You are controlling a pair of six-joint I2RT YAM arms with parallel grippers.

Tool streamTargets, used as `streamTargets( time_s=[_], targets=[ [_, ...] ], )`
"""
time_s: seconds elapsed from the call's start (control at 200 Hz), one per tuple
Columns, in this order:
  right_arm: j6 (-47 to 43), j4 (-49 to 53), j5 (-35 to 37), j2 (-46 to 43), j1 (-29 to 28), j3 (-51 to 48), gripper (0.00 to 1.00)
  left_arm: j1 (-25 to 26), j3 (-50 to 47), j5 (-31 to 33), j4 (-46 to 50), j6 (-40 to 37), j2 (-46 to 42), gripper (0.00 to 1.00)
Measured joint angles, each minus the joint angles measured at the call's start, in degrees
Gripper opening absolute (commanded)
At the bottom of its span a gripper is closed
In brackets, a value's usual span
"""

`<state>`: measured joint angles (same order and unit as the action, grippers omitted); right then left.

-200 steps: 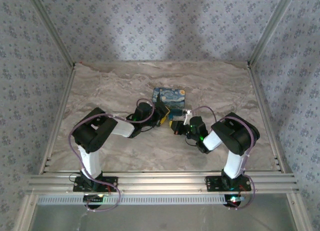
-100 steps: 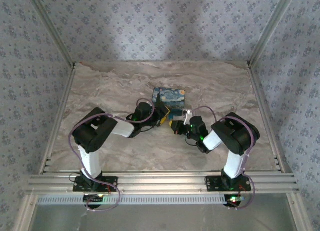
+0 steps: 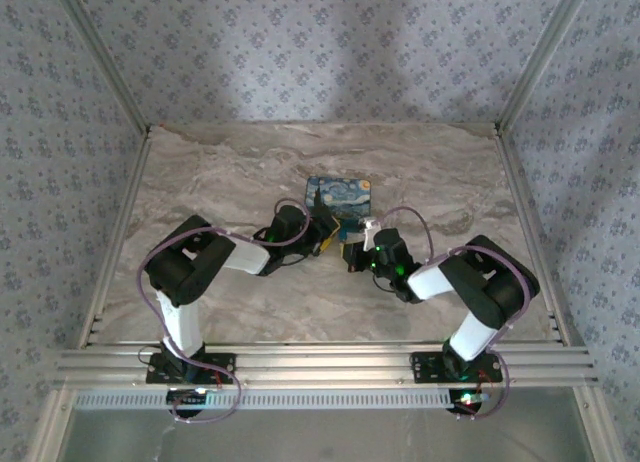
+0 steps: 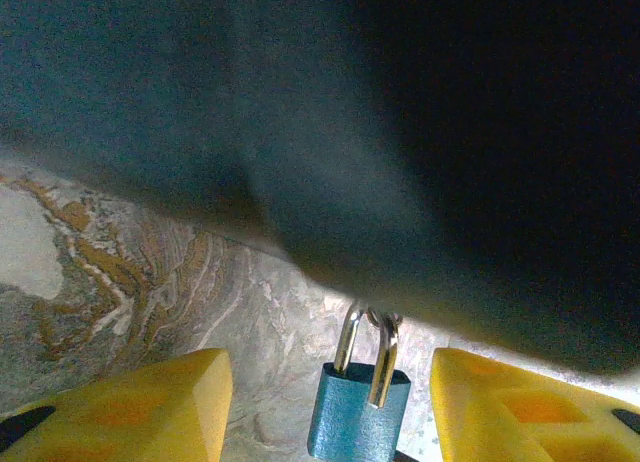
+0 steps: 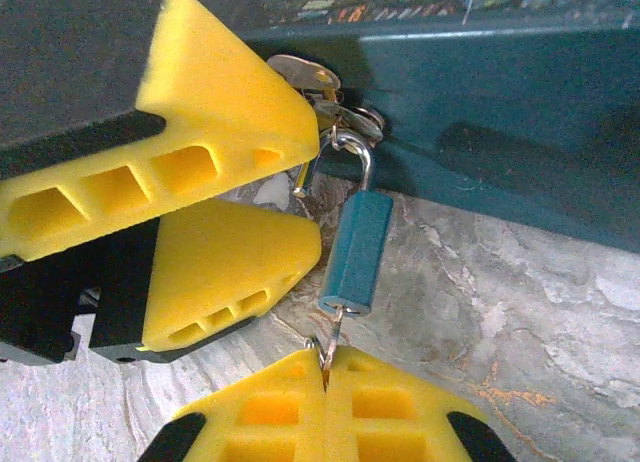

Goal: Unlock a padlock with a key

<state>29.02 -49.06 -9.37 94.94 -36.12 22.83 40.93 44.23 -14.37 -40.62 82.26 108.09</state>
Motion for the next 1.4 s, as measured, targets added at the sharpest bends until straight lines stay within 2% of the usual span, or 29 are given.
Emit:
streamTargets(
  time_s=[0.165,0.405,0.685,0.754,0.889,0.979,1.229,1.399],
  targets=[
    [0.0,0.02,0.13,0.11,-0.02,0.0,0.0,-0.04,0.0,0.07,1.38,-1.38,-1.18,0.6],
    [2.32,-3.04,-1.92,1.36,1.68,-0.7,0.0,-1.27,-0.2,0.52,5.79,-5.03,-9.14,0.63],
    [10.58,-11.02,-7.26,6.1,4.31,-1.57,0.0,-7.3,-0.52,-0.02,12.41,-9.86,-15.87,0.68],
    [11.58,-11.37,-7.69,6.34,4.55,-1.6,0.07,-9.92,0.17,-1.09,16.15,-12.41,-16.94,0.69],
    [12.46,-11.13,-7.39,6.08,5.07,-1.92,0.15,-14.16,6.16,-3.1,25.92,-18.49,-16.9,0.7],
    [12.72,-9.66,-7.08,5.18,5.7,-2.36,0.26,-16.02,11.74,-4.17,31.69,-23.45,-16.22,0.7],
    [12.46,-6.54,-6.6,1.79,7.06,-3.21,0.44,-18.47,23.87,-6.32,40.61,-33.88,-8.33,0.7],
    [10.01,-2.32,-8.0,-2.78,9.46,-3.45,0.64,-18.53,29.55,-9.18,43.85,-37.09,-1.55,0.7]
  ],
)
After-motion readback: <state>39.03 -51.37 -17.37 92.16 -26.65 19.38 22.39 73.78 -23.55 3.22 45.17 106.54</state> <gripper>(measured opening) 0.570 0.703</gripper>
